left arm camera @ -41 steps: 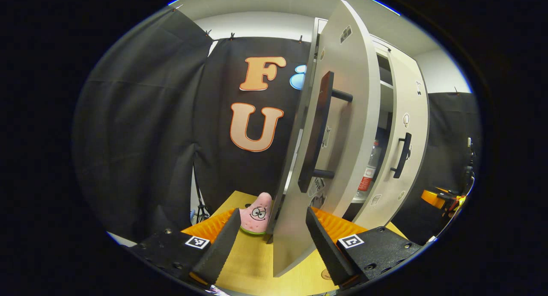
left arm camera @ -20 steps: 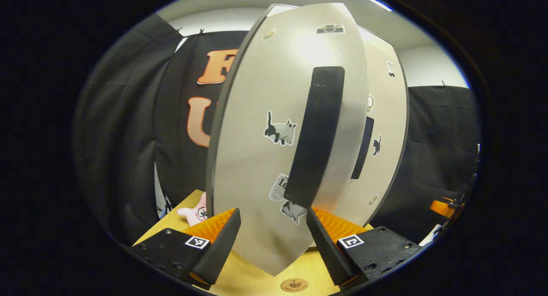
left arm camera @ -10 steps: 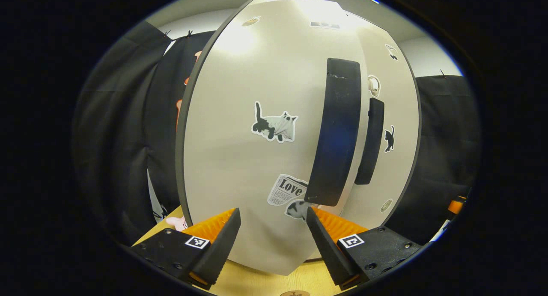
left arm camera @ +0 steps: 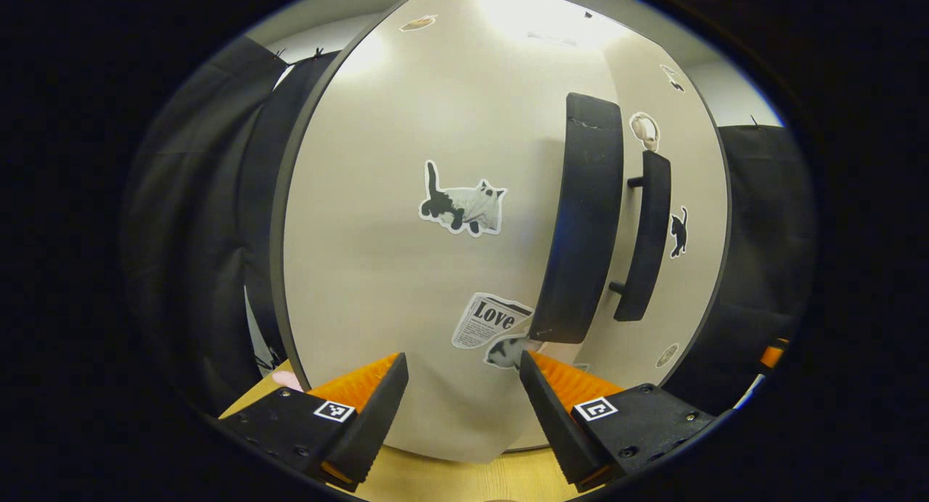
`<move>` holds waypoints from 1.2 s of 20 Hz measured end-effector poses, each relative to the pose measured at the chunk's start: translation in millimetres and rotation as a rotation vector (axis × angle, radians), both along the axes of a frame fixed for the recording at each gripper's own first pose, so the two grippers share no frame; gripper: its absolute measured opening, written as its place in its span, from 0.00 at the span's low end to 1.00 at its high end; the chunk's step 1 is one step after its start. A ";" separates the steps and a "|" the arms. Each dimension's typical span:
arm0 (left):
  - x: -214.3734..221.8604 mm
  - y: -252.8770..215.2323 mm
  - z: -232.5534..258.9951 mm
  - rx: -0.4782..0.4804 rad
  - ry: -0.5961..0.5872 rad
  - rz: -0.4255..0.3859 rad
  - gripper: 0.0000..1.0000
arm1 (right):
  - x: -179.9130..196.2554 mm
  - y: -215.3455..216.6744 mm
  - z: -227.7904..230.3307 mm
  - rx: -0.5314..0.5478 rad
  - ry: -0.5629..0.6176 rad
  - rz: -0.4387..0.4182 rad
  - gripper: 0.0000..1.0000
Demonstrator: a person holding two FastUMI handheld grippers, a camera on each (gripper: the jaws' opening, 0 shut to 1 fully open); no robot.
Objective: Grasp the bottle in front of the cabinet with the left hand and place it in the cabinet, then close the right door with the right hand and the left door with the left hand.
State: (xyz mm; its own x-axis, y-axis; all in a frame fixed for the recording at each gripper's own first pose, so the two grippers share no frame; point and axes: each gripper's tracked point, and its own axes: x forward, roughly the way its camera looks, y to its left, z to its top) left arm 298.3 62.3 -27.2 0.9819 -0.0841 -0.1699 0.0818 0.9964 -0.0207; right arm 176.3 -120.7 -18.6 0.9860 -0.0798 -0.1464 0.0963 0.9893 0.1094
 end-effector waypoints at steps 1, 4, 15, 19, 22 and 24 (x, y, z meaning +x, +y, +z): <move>0.6 -0.1 -0.5 0.000 0.001 0.001 0.95 | 2.1 -1.0 -0.6 0.002 0.001 0.000 0.96; 1.6 0.5 -1.5 0.009 0.006 0.003 0.95 | 9.1 -5.3 -1.1 0.001 0.000 0.002 0.96; -14.6 23.8 -1.2 0.003 0.026 0.047 0.95 | 25.6 6.8 3.0 -0.018 0.008 0.047 0.95; -28.1 35.3 4.6 0.009 0.022 0.060 0.95 | 21.7 14.1 7.5 -0.030 0.004 0.060 0.96; -38.8 39.7 7.4 0.008 0.024 0.061 0.95 | 17.3 18.9 10.7 -0.028 0.000 0.066 0.96; -46.3 43.0 9.6 0.009 0.024 0.062 0.95 | 12.7 22.4 13.6 -0.031 -0.002 0.069 0.96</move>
